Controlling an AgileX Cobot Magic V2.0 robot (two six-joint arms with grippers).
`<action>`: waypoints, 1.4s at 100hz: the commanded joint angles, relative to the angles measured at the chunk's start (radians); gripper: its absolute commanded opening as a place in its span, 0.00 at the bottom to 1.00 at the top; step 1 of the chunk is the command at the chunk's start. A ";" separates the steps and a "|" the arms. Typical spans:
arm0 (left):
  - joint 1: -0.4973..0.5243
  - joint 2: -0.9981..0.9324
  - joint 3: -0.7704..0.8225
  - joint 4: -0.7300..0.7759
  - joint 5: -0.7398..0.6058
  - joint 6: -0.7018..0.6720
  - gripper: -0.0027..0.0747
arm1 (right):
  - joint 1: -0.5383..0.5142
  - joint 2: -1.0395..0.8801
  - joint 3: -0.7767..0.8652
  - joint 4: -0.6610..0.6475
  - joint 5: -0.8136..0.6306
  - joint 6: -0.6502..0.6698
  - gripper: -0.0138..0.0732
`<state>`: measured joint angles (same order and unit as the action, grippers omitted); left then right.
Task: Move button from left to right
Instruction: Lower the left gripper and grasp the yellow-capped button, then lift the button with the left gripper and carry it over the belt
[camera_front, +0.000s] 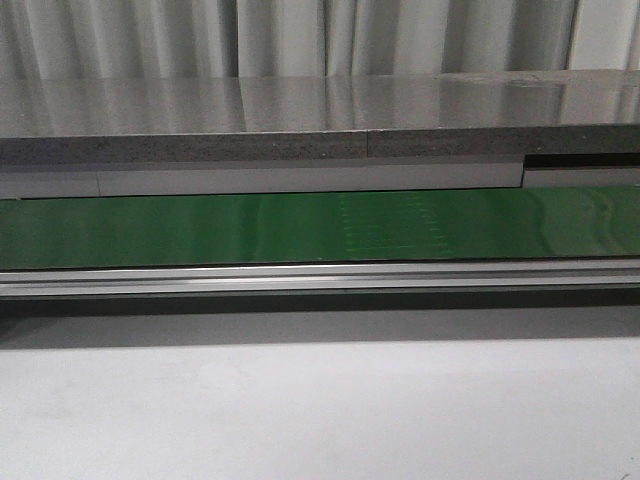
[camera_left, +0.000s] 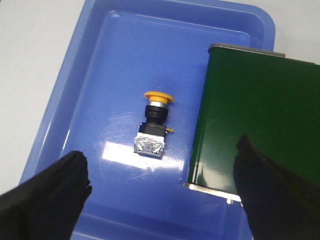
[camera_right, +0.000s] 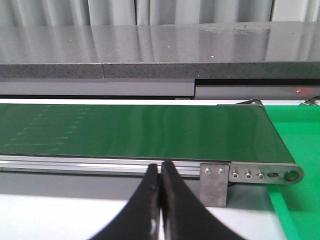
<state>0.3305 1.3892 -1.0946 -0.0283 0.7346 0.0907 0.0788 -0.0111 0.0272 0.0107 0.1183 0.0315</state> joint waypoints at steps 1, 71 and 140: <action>0.042 0.038 -0.040 -0.055 -0.078 0.038 0.76 | -0.004 -0.021 -0.015 -0.011 -0.082 0.000 0.08; 0.113 0.401 -0.234 -0.172 -0.097 0.171 0.76 | -0.004 -0.021 -0.015 -0.011 -0.082 0.000 0.08; 0.101 0.534 -0.268 -0.288 -0.072 0.293 0.76 | -0.004 -0.021 -0.015 -0.011 -0.082 0.000 0.08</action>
<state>0.4362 1.9597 -1.3332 -0.2913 0.6781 0.3815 0.0788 -0.0111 0.0272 0.0107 0.1183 0.0315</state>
